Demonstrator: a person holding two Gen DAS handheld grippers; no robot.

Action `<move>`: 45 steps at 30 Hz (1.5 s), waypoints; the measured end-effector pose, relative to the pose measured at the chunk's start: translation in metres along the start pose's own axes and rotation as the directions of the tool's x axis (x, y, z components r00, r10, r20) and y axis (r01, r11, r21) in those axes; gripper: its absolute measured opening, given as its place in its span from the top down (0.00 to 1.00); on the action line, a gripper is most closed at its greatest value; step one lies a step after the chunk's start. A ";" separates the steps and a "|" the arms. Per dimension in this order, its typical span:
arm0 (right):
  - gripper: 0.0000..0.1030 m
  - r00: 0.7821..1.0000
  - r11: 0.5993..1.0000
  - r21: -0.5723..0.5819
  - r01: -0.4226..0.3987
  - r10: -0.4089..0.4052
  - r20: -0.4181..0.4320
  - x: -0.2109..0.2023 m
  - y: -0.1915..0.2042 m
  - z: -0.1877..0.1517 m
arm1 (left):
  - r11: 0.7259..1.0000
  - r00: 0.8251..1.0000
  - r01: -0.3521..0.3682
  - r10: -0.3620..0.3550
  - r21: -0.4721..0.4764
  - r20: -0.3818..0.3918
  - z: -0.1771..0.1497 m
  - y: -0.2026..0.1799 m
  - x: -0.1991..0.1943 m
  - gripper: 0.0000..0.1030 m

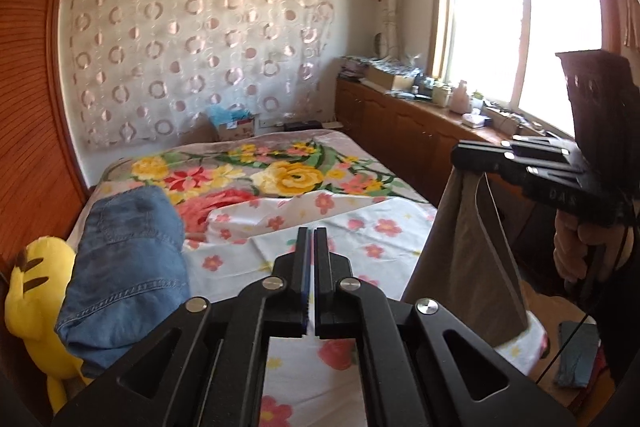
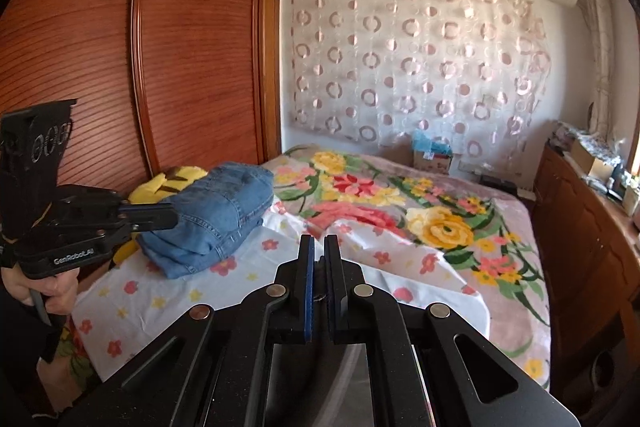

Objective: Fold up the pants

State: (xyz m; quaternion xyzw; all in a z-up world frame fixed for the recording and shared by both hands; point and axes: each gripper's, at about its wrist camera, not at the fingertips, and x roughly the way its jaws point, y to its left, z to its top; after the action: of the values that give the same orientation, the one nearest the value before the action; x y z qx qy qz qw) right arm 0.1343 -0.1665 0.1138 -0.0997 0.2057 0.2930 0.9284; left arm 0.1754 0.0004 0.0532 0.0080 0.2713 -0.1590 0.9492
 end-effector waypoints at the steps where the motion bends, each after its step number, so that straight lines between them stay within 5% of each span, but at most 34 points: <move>1: 0.96 1.000 1.000 -0.010 0.007 -0.007 -0.015 0.009 -0.001 0.003 | 1.000 1.000 0.001 -0.001 -0.011 -0.012 -0.004 0.004 0.005 0.99; 4: 0.96 0.998 1.000 -0.018 0.016 -0.017 -0.056 0.025 -0.004 0.007 | 0.999 0.998 -0.004 0.002 -0.033 -0.063 -0.017 0.012 0.018 0.96; 7: 0.96 0.995 0.999 0.004 0.032 -0.032 -0.096 0.037 -0.015 0.000 | 0.999 0.995 -0.006 0.003 -0.031 -0.101 -0.032 0.009 0.033 0.78; 9: 0.96 0.992 0.998 0.030 0.055 -0.051 -0.120 0.041 -0.024 -0.006 | 0.999 0.992 0.003 -0.007 -0.032 -0.125 -0.042 0.004 0.045 0.56; 22: 0.96 0.941 0.946 0.182 0.268 -0.216 -0.260 0.024 -0.087 -0.070 | 0.994 0.974 0.107 -0.098 0.033 -0.204 -0.078 -0.087 0.073 0.55; 28: 0.96 0.942 0.942 0.233 0.243 -0.172 -0.288 0.029 -0.090 -0.086 | 0.976 0.956 0.198 -0.170 0.095 -0.238 -0.084 -0.140 0.089 0.55; 33: 0.96 0.953 0.940 0.275 0.203 -0.126 -0.274 0.031 -0.094 -0.085 | 0.952 0.932 0.276 -0.231 0.132 -0.280 -0.091 -0.177 0.107 0.71; 38: 0.96 0.960 0.933 0.313 0.177 -0.094 -0.264 0.035 -0.104 -0.086 | 0.926 0.904 0.348 -0.289 0.150 -0.315 -0.092 -0.208 0.125 0.75; 45: 0.96 0.964 0.930 0.328 0.166 -0.083 -0.252 0.033 -0.115 -0.114 | 0.931 0.883 0.318 -0.222 0.181 -0.413 -0.098 -0.227 0.171 0.71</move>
State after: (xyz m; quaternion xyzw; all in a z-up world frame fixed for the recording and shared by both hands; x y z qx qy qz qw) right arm 0.1892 -0.2771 0.0047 0.0185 0.3553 0.1787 0.9173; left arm 0.1925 -0.2557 -0.1025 0.1172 0.4297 -0.3179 0.8370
